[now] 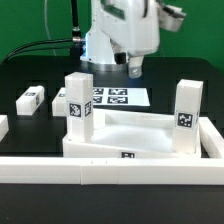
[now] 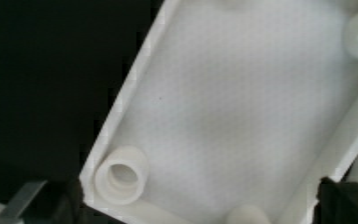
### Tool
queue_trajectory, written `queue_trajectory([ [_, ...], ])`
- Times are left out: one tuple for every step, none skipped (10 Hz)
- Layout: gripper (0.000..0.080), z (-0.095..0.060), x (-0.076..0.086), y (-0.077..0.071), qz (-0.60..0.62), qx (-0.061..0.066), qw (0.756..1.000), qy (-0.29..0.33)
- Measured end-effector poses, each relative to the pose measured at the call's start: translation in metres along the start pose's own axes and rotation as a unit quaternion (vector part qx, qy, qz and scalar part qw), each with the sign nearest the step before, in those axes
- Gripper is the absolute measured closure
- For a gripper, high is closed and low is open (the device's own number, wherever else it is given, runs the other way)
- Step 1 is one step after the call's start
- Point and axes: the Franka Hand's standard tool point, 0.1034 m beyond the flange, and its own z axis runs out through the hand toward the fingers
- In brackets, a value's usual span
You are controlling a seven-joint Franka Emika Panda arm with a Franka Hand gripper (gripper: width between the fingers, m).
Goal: Assemble desk
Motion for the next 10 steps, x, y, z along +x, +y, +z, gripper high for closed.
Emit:
queue_trajectory([
  [0.0151, 0.004, 0.002, 0.000, 0.018, -0.003, 1.000, 0.001],
  [0.0151, 0.004, -0.001, -0.001, 0.039, -0.001, 0.999, -0.002],
  [0.0151, 0.005, -0.003, -0.001, 0.077, -0.001, 0.997, -0.004],
  [0.0151, 0.006, -0.004, -0.001, 0.106, -0.001, 0.994, -0.007],
  [0.0151, 0.008, -0.005, 0.000, 0.137, -0.003, 0.991, -0.008],
  [0.0151, 0.014, -0.002, 0.001, 0.165, -0.012, 0.986, -0.011],
  [0.0151, 0.020, 0.001, 0.000, 0.172, -0.028, 0.985, -0.012],
  [0.0151, 0.028, 0.004, -0.003, 0.172, -0.032, 0.985, -0.008],
  [0.0151, 0.039, 0.003, 0.000, 0.169, -0.041, 0.985, -0.004],
  [0.0151, 0.047, -0.002, 0.002, 0.164, -0.049, 0.985, -0.002],
])
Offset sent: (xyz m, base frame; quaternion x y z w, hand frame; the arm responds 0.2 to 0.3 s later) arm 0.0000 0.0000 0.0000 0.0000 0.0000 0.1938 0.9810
